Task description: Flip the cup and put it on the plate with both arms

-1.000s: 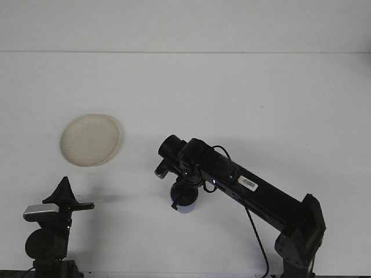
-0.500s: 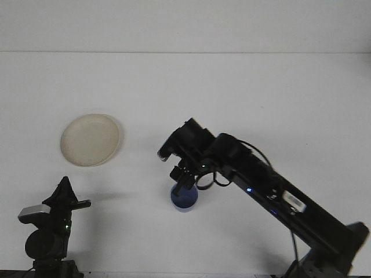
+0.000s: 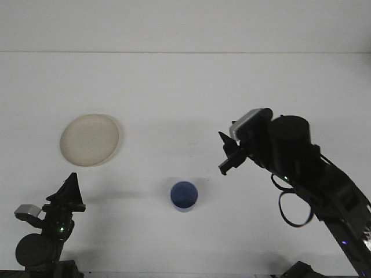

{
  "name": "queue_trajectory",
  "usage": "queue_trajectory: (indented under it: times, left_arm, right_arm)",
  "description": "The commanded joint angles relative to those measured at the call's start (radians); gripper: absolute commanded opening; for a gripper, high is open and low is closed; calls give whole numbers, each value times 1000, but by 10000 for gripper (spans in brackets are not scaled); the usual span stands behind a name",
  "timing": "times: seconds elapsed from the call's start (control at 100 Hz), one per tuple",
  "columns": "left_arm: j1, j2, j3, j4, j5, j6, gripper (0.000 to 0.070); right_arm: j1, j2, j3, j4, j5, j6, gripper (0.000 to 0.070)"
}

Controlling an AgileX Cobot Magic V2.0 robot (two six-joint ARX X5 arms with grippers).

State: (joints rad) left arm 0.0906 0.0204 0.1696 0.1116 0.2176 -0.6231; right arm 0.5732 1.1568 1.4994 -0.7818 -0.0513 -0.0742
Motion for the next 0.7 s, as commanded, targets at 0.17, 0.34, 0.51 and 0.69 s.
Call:
queue_trajectory:
  times: [0.17, 0.34, 0.51, 0.69]
  left_arm:
    - [1, 192, 272, -170, 76, 204, 12]
    - [-35, 436, 518, -338, 84, 375, 12]
    - [-123, 686, 732, -492, 174, 468, 15]
    - [-233, 910, 919, -670, 188, 524, 321]
  right_arm:
    - [-98, -349, -461, 310, 28, 27, 286]
    - [-170, -579, -719, 420, 67, 25, 286]
    - [-224, -755, -892, 444, 142, 24, 286]
    - [-260, -864, -972, 402, 150, 18, 285]
